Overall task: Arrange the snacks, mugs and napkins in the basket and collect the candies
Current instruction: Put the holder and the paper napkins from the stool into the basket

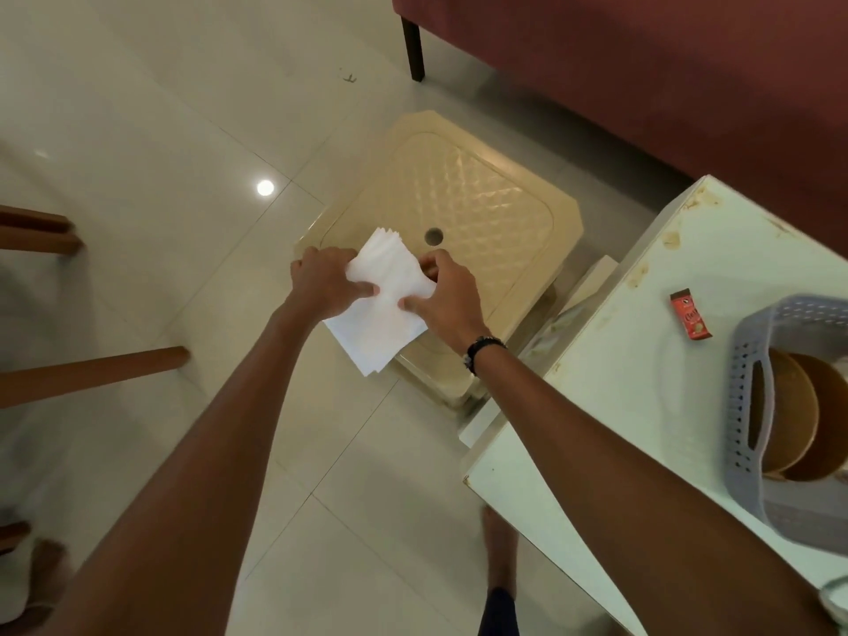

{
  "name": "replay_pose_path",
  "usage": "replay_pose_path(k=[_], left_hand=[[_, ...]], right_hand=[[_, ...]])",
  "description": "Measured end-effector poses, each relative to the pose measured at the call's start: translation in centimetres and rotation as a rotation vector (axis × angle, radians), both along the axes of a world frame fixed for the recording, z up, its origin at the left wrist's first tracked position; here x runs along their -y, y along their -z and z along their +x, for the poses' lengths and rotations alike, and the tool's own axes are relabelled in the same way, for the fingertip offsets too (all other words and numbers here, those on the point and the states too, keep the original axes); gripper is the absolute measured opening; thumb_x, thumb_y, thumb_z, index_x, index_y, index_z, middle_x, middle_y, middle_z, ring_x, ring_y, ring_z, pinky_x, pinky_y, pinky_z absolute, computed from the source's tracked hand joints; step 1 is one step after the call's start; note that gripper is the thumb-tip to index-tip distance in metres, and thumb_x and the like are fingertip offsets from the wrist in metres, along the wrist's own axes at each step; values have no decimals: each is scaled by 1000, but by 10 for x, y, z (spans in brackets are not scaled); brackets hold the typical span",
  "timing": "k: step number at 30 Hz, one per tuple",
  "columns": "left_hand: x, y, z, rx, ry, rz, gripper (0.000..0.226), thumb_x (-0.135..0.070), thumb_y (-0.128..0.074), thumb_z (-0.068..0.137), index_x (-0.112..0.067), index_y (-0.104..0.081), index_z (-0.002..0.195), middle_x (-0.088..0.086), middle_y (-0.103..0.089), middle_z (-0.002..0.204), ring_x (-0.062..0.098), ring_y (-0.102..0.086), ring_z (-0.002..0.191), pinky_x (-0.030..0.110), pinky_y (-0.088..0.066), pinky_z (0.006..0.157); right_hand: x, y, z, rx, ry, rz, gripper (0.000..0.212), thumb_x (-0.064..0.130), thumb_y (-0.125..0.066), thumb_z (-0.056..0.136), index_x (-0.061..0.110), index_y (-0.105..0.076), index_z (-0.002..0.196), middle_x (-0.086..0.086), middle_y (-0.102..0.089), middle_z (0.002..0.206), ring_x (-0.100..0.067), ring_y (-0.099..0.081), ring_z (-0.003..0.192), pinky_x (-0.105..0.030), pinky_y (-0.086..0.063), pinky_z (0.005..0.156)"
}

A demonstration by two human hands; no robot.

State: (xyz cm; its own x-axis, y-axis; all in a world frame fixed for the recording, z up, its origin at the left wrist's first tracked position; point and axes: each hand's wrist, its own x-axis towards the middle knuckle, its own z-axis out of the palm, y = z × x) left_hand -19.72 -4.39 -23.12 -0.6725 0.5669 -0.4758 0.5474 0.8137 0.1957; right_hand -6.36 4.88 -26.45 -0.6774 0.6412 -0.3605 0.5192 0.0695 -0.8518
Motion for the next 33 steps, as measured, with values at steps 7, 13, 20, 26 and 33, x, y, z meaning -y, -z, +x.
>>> replay_pose_path(k=[7,13,20,26,33], left_hand=[[-20,-60,47,618,-294,343,26,-17,-64,83,-20,-60,109,-4,-66,97,13,-62,85,24,-47,65],[-56,-77,130,904,-483,489,25,-16,-66,81,-21,-64,106,4,-70,109,23,-66,99,42,-55,86],[-84,-65,256,974,-551,487,32,-9,-68,80,-15,-64,112,4,-72,101,19,-69,90,33,-57,78],[-109,-52,361,712,-291,440,52,-27,-79,71,-24,-55,117,-12,-61,106,10,-59,96,24,-49,83],[-159,-57,428,392,-133,509,43,-28,-73,77,-12,-52,110,5,-66,107,21,-61,94,16,-42,65]], right_hand=[[-17,-21,68,-166,337,-386,62,26,-83,68,17,-51,121,2,-58,121,-13,-56,109,-28,-51,91],[-35,-58,163,-364,414,-956,56,42,-69,78,19,-55,128,-1,-65,124,-20,-60,117,-44,-47,102],[-53,-85,272,-175,628,-664,30,27,-77,75,17,-70,103,2,-75,100,-19,-69,98,-37,-56,88],[-64,-88,360,-1,772,-379,36,26,-81,71,15,-67,103,-2,-71,102,-17,-68,91,-36,-59,79],[-111,-94,396,215,680,164,37,23,-74,78,6,-62,109,3,-62,94,-11,-53,85,-6,-40,62]])
